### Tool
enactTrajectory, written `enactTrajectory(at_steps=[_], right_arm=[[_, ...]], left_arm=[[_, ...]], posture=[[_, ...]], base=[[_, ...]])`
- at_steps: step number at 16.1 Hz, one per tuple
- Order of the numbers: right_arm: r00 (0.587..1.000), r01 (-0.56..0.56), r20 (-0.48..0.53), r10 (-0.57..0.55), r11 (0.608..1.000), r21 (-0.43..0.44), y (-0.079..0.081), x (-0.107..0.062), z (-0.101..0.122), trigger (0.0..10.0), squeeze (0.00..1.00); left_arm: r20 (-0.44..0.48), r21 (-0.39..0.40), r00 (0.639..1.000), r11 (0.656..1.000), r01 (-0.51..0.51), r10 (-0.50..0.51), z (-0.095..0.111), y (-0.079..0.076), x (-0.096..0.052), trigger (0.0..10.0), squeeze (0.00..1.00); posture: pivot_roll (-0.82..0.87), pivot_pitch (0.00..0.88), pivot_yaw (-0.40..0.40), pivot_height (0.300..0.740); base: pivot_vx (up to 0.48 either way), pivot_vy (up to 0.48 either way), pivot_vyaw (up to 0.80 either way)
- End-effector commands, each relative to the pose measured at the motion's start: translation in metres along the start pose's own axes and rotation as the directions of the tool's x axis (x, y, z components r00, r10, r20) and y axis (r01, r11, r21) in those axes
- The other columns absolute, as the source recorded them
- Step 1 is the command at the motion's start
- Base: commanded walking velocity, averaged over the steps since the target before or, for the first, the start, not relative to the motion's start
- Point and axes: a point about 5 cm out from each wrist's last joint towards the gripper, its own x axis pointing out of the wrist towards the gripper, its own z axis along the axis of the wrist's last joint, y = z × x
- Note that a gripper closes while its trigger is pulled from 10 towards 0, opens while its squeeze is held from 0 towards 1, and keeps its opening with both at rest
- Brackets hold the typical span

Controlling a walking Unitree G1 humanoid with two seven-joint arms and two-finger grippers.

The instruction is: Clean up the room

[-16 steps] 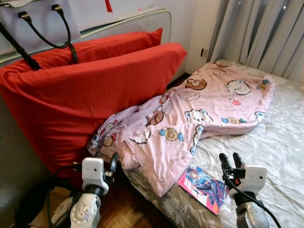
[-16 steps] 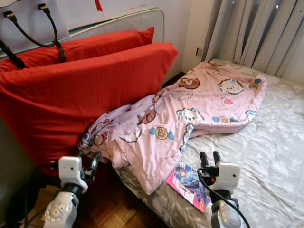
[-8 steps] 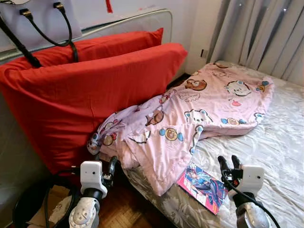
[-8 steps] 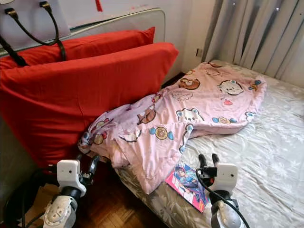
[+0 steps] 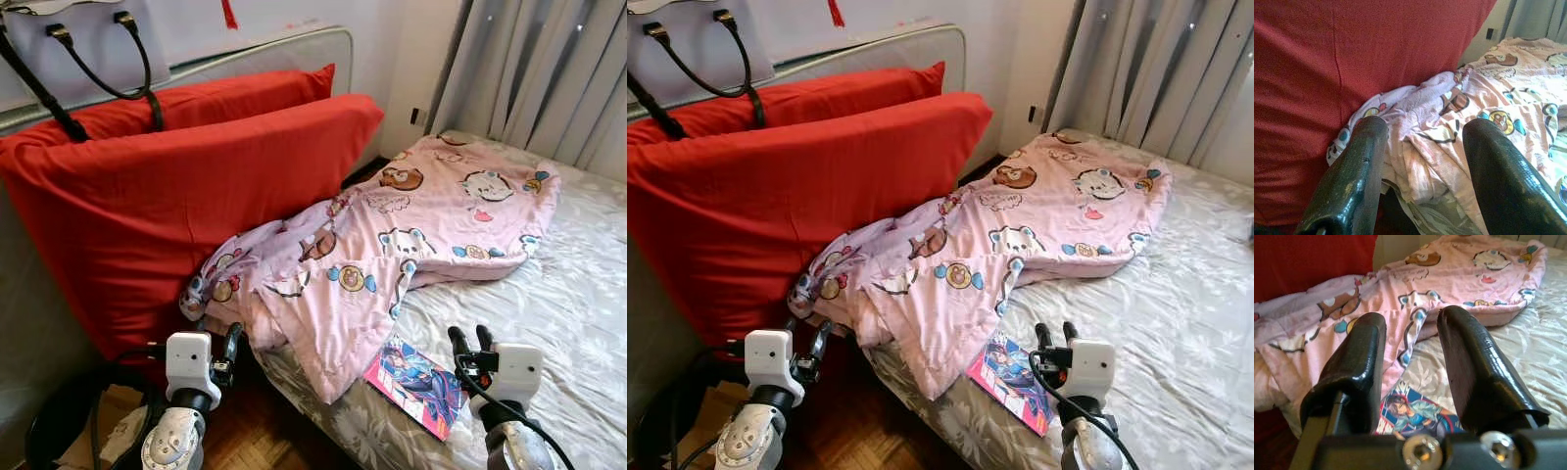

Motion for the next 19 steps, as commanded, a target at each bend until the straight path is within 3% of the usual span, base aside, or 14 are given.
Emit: enactTrajectory(at_steps=[1,8,10,12,19], right_arm=[[1.000,-0.004,0.005,0.004,1.000,-0.012,0.001,0.001,0.003,10.0,0.00],[1.000,-0.011,0.002,0.011,1.000,-0.013,0.002,0.000,0.003,10.0,0.00],[0.998,-0.014,-0.058,0.014,1.000,-0.004,0.004,0.000,-0.006,10.0,0.00],[0.999,-0.026,-0.043,0.025,1.000,-0.009,0.006,0.000,-0.005,10.0,0.00],[0.999,-0.030,-0.043,0.030,0.999,-0.014,0.008,-0.001,-0.005,10.0,0.00]], left_arm=[[-0.013,0.010,1.000,1.000,0.003,-0.003,-0.001,0.000,-0.002,10.0,0.00],[-0.028,0.014,1.000,1.000,0.005,-0.004,-0.002,0.000,-0.003,10.0,0.00],[-0.034,0.016,0.999,1.000,0.005,-0.004,-0.002,0.000,-0.005,10.0,0.00],[-0.037,0.016,0.999,1.000,0.006,-0.005,-0.002,0.000,-0.005,10.0,0.00],[-0.048,0.020,0.999,1.000,0.010,-0.009,-0.002,0.000,-0.008,10.0,0.00]], posture=[[-0.01,0.000,-0.031,0.691],[-0.01,0.000,-0.029,0.686],[-0.01,0.000,-0.026,0.681],[-0.01,0.000,-0.026,0.661],[-0.01,0.000,-0.020,0.661]], base=[[0.000,0.000,0.00],[0.000,0.000,0.00],[0.000,0.000,0.00],[0.000,0.000,0.00],[0.000,0.000,0.00]])
